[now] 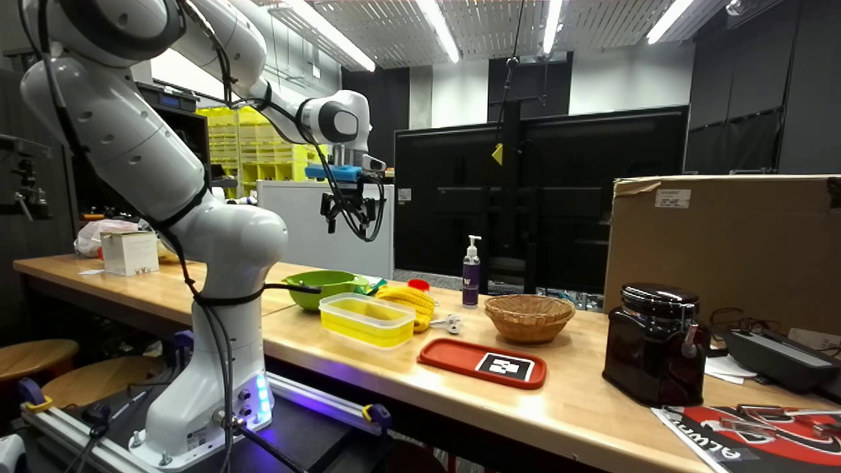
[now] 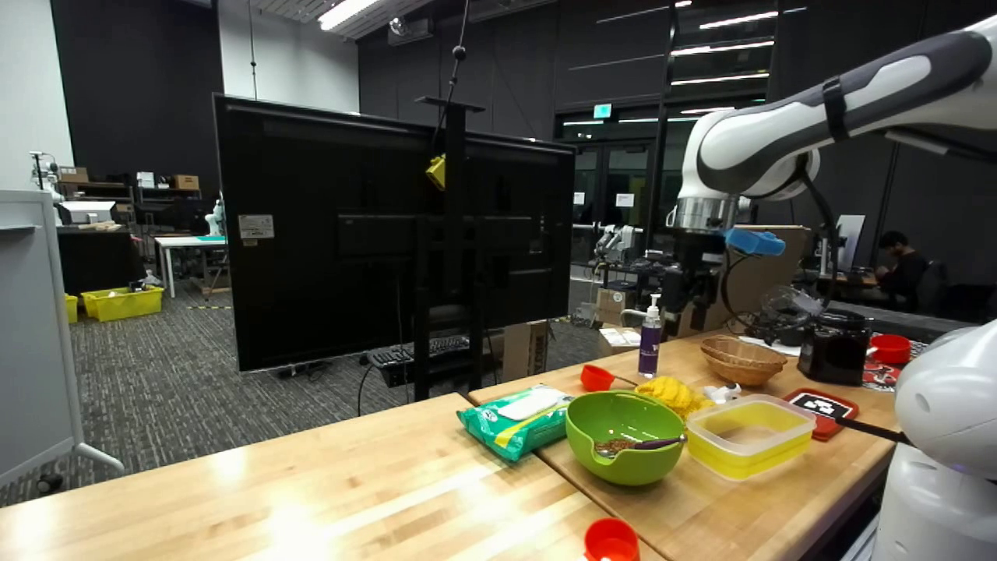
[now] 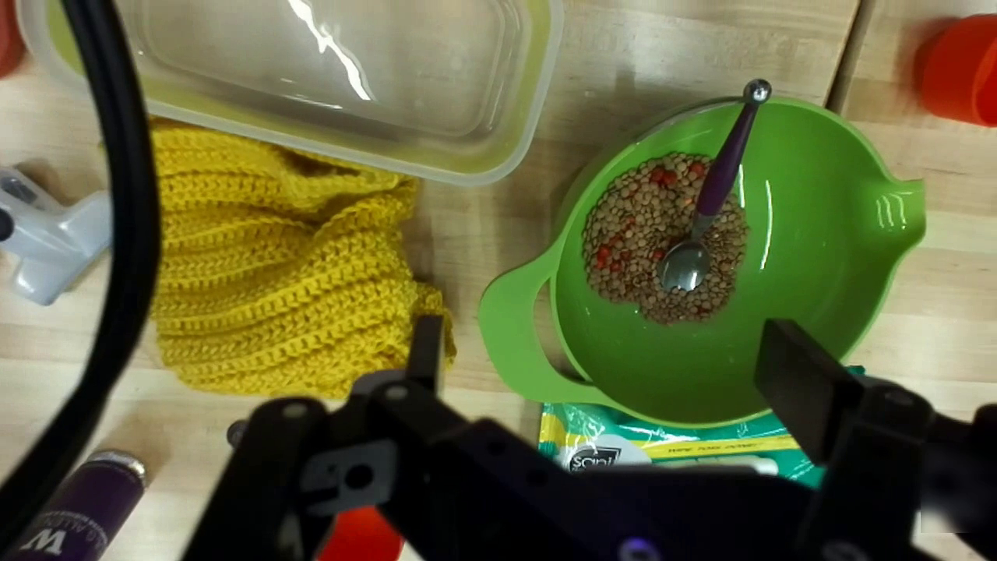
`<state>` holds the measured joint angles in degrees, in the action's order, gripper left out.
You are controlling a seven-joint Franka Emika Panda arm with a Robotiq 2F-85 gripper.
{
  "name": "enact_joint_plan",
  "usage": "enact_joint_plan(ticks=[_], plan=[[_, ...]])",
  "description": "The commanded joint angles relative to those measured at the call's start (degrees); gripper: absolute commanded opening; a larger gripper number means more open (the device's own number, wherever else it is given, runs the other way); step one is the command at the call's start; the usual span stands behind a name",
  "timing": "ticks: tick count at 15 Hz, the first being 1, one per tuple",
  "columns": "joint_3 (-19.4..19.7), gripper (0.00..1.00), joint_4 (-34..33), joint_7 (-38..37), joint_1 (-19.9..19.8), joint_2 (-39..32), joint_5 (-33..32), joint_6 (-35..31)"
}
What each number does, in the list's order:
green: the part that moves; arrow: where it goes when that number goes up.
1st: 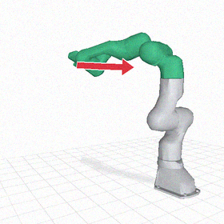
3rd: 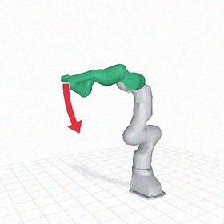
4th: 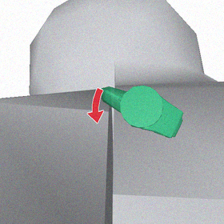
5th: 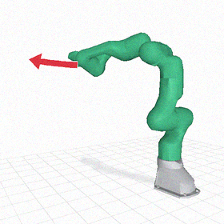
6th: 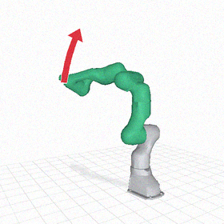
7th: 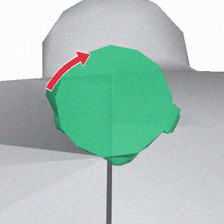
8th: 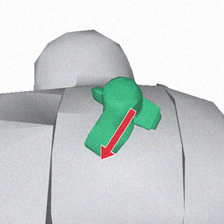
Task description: Move the green bowl to the left
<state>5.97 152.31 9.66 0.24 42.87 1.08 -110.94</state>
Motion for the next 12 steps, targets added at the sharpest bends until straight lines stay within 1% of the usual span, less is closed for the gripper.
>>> enact_joint_plan(ticks=[1,6,9,10,12], plan=[[1.25,1.0,1.83,-0.12,0.01,-1.63,3.42,-2.06],[1.5,1.0,5.46,-0.62,-0.02,-3.73,8.01,-7.78],[0.32,1.0,7.67,-2.51,-0.27,-5.65,9.01,-12.76],[0.1,1.0,6.61,-3.22,-0.1,-7.63,9.2,-13.86],[-0.19,1.0,7.18,-3.98,0.27,-9.63,9.38,-16.48]])
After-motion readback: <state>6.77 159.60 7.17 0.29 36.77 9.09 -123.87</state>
